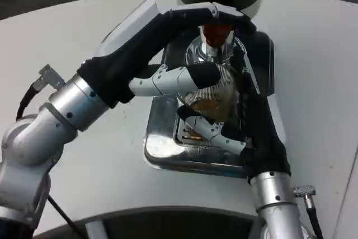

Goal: Grasp the cup under the faucet to collect the drink, then remove the cup.

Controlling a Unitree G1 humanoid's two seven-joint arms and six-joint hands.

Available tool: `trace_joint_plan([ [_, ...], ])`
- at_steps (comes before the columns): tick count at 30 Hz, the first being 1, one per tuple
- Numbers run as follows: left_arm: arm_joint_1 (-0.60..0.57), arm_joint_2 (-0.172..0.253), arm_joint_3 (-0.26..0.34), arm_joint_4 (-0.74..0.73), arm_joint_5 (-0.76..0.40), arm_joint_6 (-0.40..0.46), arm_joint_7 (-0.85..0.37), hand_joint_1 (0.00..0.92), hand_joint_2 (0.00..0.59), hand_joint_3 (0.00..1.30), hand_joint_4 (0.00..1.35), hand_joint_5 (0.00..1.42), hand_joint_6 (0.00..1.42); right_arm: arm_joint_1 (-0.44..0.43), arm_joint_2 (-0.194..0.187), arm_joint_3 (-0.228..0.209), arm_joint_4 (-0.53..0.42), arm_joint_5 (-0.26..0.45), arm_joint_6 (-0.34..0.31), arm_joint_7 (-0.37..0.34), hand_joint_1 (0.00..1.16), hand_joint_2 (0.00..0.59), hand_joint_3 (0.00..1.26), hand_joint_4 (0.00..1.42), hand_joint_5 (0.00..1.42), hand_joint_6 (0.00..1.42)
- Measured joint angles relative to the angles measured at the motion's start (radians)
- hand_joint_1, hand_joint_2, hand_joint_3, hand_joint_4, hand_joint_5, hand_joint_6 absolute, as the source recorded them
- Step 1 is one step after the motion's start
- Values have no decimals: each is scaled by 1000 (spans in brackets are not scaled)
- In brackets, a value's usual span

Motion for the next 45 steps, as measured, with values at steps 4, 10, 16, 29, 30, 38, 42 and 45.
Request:
trace_joint_plan([
  [4,0,1,0,0,0,0,0,0,46,456,296,322,207,-7,1,1,15,-2,-4,-4,907,139,42,58,91,176],
  [10,0,1,0,2,0,-2,0,0,46,460,298,323,207,-8,2,8,16,-2,-7,-4,907,139,51,73,97,180],
  [16,-1,1,0,5,0,-5,0,0,46,464,299,330,207,-13,6,10,36,-2,-11,-6,907,139,56,74,105,181],
  [29,-13,1,-1,21,1,-9,9,0,46,465,303,333,207,-54,11,6,114,-2,-39,-31,909,144,97,150,179,210],
  [30,-13,1,-1,21,1,-9,10,0,46,465,303,333,207,-56,11,6,116,-2,-40,-33,915,149,102,155,186,222],
  [38,-14,1,-1,26,1,-14,10,0,46,465,303,333,207,-59,11,3,130,-17,-53,-65,925,152,200,317,336,315],
  [42,-15,1,-1,26,1,-13,10,0,46,465,303,334,207,-59,11,3,130,-28,-53,-79,938,150,312,414,427,386],
  [45,-14,-1,-1,25,-6,0,10,0,46,456,294,333,207,-58,10,0,129,-40,-53,-93,958,147,407,485,506,440],
])
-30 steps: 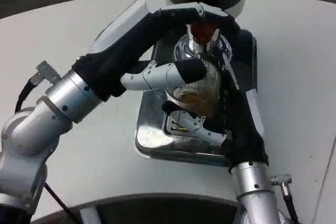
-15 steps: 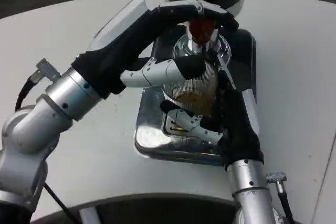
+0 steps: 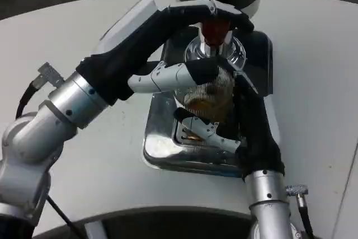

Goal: Grasp the cup under the faucet to collect the drink, then remove the cup.

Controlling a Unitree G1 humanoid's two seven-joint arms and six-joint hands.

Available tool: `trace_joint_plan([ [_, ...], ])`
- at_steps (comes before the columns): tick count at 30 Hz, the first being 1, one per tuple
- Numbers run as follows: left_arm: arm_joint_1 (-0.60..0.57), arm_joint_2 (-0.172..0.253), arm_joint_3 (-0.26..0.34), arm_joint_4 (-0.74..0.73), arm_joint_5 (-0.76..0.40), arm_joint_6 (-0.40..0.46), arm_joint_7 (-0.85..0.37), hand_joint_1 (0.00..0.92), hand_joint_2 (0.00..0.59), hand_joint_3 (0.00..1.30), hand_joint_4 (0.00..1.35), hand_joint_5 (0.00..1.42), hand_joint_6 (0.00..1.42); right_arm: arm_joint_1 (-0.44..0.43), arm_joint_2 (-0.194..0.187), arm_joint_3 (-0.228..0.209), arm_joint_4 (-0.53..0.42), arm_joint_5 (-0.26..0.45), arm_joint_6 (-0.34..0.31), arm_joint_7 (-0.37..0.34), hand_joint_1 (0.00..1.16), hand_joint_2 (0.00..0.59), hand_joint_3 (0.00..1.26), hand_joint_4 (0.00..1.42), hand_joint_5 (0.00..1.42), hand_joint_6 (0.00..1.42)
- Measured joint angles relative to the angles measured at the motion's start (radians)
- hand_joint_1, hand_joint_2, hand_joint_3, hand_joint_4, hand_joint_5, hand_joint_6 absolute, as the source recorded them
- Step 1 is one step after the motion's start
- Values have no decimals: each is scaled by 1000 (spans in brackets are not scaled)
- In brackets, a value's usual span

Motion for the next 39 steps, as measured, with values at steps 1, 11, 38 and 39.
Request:
trace_joint_plan([
  [1,1,-1,0,-1,-3,5,0,0,47,447,291,326,199,0,0,-1,-1,-2,0,-2,967,149,436,507,529,461],
  [11,32,-30,3,-41,-119,119,-35,0,48,377,216,264,159,-1,-8,-5,-6,-24,0,-13,1047,149,640,642,704,628],
  [38,100,-89,59,-132,-365,365,-147,0,46,5,0,79,37,53,-62,-22,-160,-67,61,-18,1031,111,753,723,845,796],
  [39,102,-89,61,-135,-366,368,-147,0,38,1,0,69,25,56,-63,-23,-165,-67,62,-17,1031,111,753,723,845,797],
])
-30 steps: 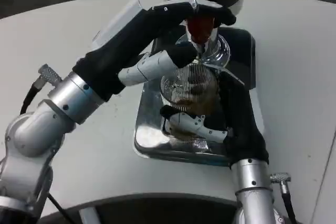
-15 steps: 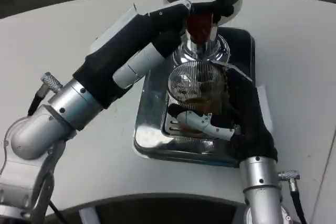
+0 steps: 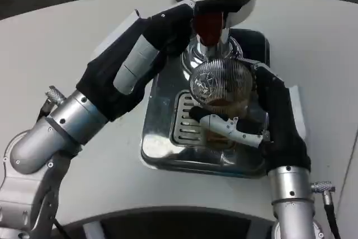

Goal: Grasp the cup under the faucet to collect the drink, then remove the cup.

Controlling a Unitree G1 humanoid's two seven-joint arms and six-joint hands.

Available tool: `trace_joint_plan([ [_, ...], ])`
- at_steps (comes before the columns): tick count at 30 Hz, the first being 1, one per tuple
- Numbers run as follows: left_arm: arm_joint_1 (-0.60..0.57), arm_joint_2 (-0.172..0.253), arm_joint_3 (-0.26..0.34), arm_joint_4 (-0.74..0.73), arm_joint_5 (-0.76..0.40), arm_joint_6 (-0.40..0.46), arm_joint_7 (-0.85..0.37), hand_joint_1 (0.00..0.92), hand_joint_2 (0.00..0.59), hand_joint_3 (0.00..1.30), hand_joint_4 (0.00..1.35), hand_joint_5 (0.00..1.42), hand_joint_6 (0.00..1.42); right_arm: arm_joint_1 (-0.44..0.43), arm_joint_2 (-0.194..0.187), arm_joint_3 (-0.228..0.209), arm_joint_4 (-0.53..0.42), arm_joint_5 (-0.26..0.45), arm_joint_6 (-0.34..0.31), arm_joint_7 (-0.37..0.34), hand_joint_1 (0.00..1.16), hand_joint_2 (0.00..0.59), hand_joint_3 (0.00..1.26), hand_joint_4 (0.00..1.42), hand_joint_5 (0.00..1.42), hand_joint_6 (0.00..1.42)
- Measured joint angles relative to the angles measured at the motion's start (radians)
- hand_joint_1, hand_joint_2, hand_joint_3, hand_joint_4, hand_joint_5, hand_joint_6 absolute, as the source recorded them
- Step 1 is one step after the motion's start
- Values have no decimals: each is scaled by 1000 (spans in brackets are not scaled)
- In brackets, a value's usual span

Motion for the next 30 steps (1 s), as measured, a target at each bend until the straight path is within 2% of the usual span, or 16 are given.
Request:
trace_joint_plan([
  [10,22,-8,23,-35,-24,35,-14,0,33,0,0,33,0,33,-5,-14,-63,-4,12,9,1030,104,753,723,855,803],
  [21,56,-7,42,-87,-24,60,-16,0,32,0,0,33,0,51,-16,-25,-70,-3,19,12,1030,103,753,731,860,808],
  [30,94,28,68,-163,0,79,-15,0,39,32,0,39,8,52,-17,-28,-71,-3,20,12,1025,102,753,732,863,812],
])
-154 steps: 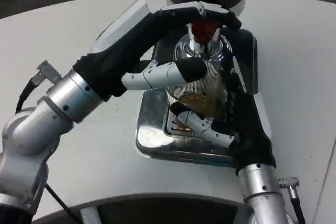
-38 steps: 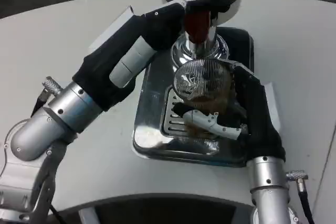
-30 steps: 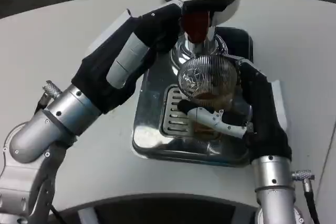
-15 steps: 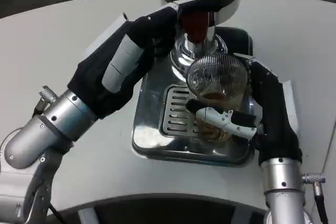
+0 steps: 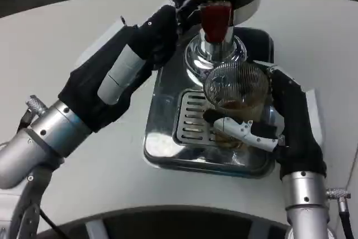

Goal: Grasp the cup under the faucet to collect the drink, then remove the cup.

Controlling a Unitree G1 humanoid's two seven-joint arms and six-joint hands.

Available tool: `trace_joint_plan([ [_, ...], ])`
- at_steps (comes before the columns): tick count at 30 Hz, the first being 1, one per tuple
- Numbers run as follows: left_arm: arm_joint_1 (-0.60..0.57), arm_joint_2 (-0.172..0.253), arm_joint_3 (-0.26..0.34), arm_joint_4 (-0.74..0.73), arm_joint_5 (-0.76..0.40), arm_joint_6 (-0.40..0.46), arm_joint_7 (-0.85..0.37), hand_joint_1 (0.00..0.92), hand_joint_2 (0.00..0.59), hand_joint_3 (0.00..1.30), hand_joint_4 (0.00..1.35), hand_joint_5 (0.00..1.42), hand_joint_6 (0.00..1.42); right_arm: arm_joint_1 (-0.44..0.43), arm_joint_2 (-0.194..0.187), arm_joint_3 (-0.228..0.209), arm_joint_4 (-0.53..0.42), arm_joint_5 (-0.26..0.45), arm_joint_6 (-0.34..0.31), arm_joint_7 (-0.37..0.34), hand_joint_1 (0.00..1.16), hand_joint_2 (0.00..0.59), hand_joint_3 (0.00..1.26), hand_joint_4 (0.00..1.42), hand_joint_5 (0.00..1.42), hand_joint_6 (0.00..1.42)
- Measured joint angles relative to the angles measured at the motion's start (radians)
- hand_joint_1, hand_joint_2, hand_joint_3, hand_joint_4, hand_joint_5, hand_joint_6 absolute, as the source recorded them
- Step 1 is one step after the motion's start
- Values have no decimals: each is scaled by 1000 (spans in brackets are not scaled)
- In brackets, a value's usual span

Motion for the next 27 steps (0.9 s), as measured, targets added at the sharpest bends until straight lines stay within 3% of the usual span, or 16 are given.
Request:
trace_joint_plan([
  [16,79,61,112,-202,-73,119,0,0,45,59,0,29,10,0,-1,-1,-8,2,1,2,1020,101,753,740,874,815],
  [27,215,94,264,-275,-142,159,16,0,45,86,0,68,36,33,1,-1,-126,23,31,48,1017,101,753,740,874,828],
])
